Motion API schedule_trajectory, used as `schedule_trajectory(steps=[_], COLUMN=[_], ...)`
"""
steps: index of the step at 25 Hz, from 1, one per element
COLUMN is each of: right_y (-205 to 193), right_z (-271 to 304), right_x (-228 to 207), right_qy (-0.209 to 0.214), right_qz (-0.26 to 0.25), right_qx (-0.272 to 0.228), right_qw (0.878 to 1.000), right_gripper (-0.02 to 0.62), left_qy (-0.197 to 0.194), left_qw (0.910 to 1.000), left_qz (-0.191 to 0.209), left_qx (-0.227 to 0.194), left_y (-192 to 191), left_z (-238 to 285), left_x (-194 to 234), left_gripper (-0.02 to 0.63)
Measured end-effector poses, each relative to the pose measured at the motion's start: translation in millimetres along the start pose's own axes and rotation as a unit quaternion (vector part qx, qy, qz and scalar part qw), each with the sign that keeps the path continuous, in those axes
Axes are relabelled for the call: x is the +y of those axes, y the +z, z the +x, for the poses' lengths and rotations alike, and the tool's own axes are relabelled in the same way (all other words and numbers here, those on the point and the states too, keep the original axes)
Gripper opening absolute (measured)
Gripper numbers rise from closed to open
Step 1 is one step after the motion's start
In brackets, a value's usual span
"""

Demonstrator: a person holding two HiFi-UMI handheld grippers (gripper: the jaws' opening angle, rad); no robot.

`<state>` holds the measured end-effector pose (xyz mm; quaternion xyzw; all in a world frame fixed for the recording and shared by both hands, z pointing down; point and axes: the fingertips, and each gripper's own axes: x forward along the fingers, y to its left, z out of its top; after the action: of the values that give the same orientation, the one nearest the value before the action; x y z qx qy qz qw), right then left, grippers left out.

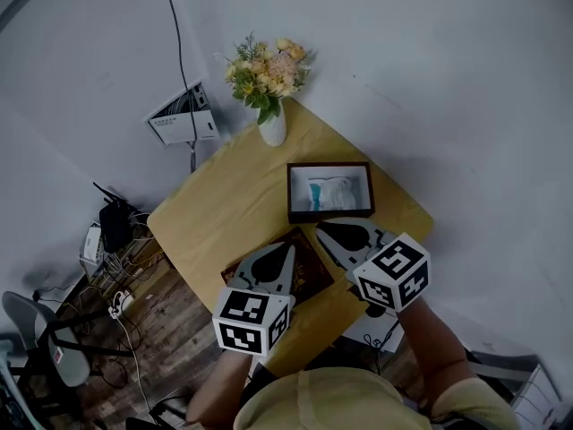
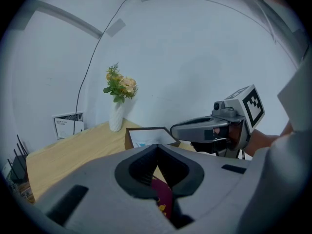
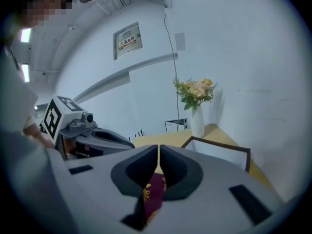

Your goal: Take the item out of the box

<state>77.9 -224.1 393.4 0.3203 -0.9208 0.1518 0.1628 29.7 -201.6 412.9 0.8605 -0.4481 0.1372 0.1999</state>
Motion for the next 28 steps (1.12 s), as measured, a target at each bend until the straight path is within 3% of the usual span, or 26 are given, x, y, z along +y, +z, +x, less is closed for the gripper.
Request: schedule_trajectory(steps=[10, 15, 25, 28], right_y=[8.5, 0.2, -31.6, -39.9], right_z=[22.5, 38.4, 71.9, 80.5], right_x=[-51.9, -65.6, -96.7, -102.6], right_qy=[-0.003, 0.019, 0.063, 0.079], right_qz=[-0.088, -0.133, -0.208, -0.256], right_qx=[0.053, 0.096, 0.198, 0.245], right_qw=[0.995, 0.986, 0.956, 0.932], right_gripper=[0.034, 0.034, 0.043, 0.083], left_qy=[0.002, 0.004, -0.004, -0.003], left_qw=[1.0000, 0.9999, 0.9995, 0.9992], left_qz=[0.003, 0.003, 0.012, 0.015], left_qx=[0.000, 0.009, 0.029, 0.035], left_y=[19.9, 19.8, 22.2, 20.3], left_z=[30.4, 47.7, 76.5, 79.2], left_x=[11.5, 22.5, 34.6, 39.7], left_gripper=[0.015, 0.015, 0.015, 0.015])
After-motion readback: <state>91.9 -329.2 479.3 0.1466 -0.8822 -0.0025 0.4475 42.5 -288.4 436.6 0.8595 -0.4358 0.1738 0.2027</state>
